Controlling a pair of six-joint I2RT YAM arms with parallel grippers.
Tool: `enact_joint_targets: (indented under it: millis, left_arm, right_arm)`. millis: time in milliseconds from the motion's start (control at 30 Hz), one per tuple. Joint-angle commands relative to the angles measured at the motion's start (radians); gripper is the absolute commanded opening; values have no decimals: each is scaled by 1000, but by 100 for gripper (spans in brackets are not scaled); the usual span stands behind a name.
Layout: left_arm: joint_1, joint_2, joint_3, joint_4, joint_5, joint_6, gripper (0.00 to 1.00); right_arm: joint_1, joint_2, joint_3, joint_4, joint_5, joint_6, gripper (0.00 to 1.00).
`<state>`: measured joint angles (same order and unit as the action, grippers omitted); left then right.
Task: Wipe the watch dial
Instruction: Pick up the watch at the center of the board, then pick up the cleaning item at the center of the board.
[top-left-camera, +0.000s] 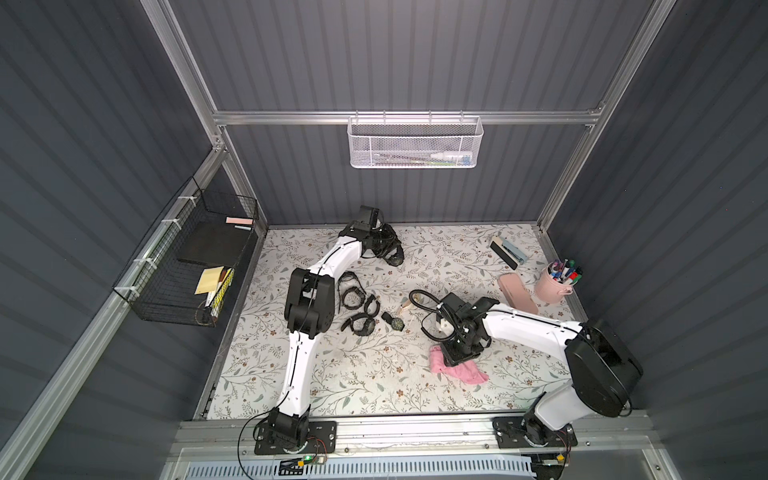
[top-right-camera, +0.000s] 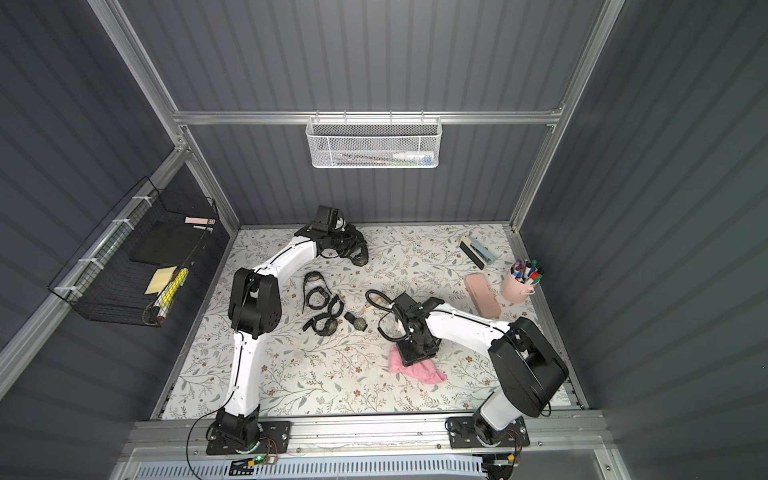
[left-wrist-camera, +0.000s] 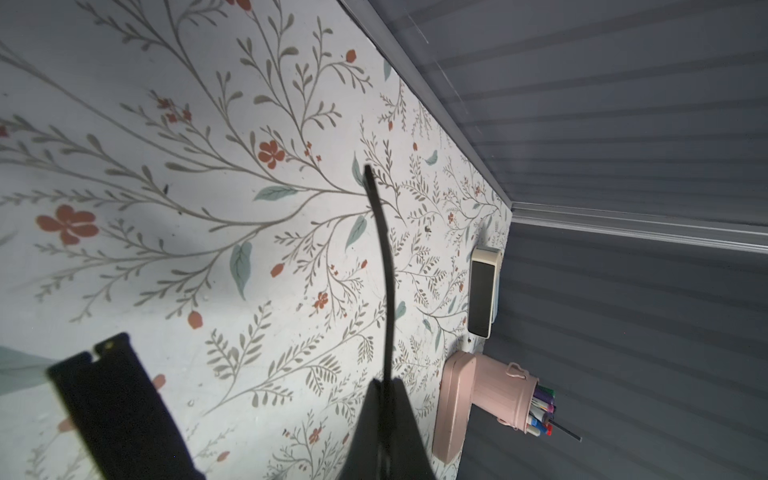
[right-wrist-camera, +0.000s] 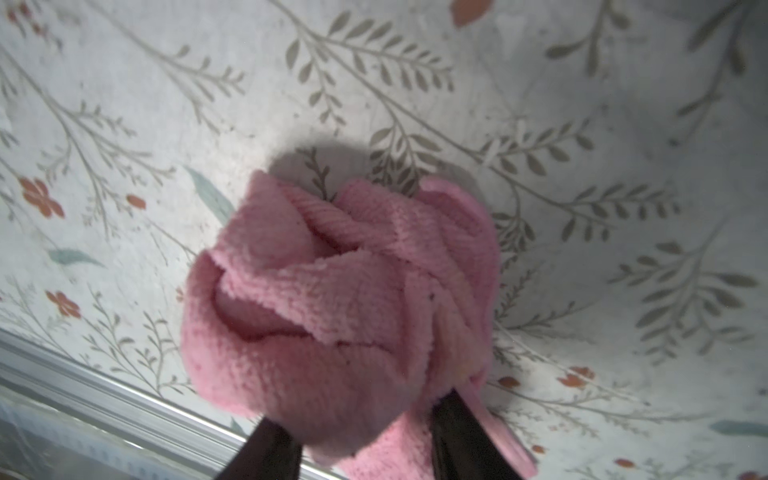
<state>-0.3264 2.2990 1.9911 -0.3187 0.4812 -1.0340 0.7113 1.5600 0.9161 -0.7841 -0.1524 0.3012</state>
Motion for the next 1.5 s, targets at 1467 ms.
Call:
enact_joint_targets:
  millis: [1467]
  left_arm:
    - [-144,34,-68,-177,-349,-228,0]
  right_arm:
    - [-297,29,236,175,-56,-117,9]
